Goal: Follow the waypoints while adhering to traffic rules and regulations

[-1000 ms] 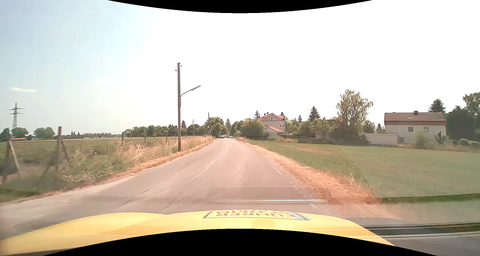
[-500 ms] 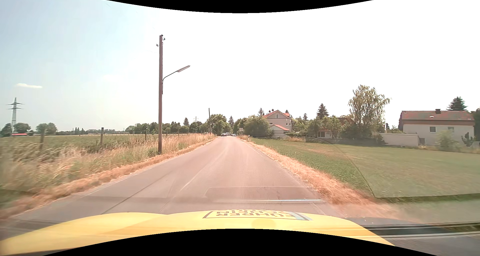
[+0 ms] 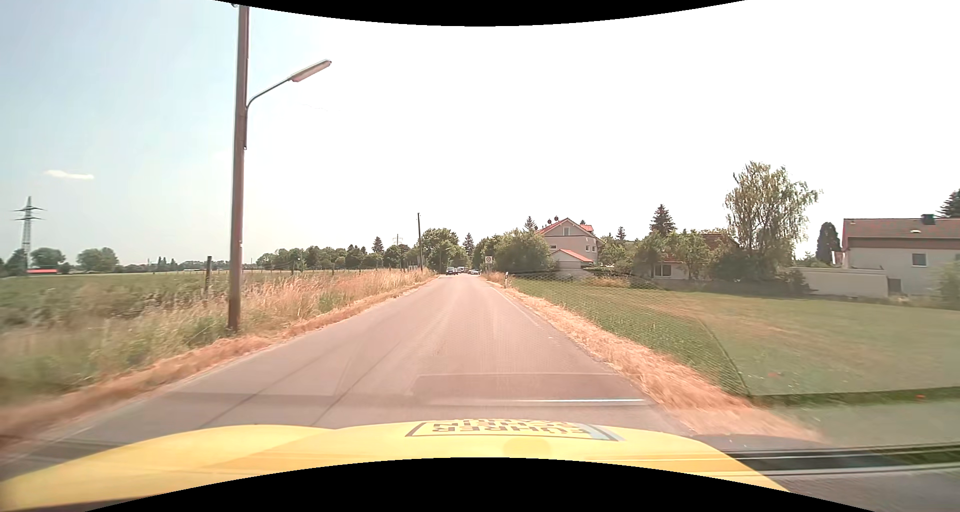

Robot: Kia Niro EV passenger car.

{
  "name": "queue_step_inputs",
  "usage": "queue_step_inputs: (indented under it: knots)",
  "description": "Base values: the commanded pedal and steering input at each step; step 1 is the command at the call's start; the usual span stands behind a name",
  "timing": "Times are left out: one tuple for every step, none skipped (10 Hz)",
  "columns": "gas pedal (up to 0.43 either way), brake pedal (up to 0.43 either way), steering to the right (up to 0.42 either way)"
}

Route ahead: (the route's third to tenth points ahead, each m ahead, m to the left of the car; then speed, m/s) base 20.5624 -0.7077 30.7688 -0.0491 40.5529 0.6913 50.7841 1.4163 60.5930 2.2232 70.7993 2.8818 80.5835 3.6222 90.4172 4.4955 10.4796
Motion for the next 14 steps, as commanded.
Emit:
queue_step_inputs:
  knots:
    - [0.059,0.000,-0.014]
    - [0.047,0.000,-0.014]
    - [0.000,0.000,-0.014]
    - [0.000,0.000,-0.013]
    - [0.000,0.000,-0.009]
    - [0.000,0.000,-0.006]
    - [0.000,0.000,-0.005]
    - [0.000,0.000,-0.006]
    - [0.000,0.000,-0.006]
    - [0.000,0.000,-0.005]
    - [0.000,0.000,-0.006]
    - [0.000,0.000,-0.006]
    - [0.000,0.000,-0.006]
    - [0.000,0.000,-0.007]
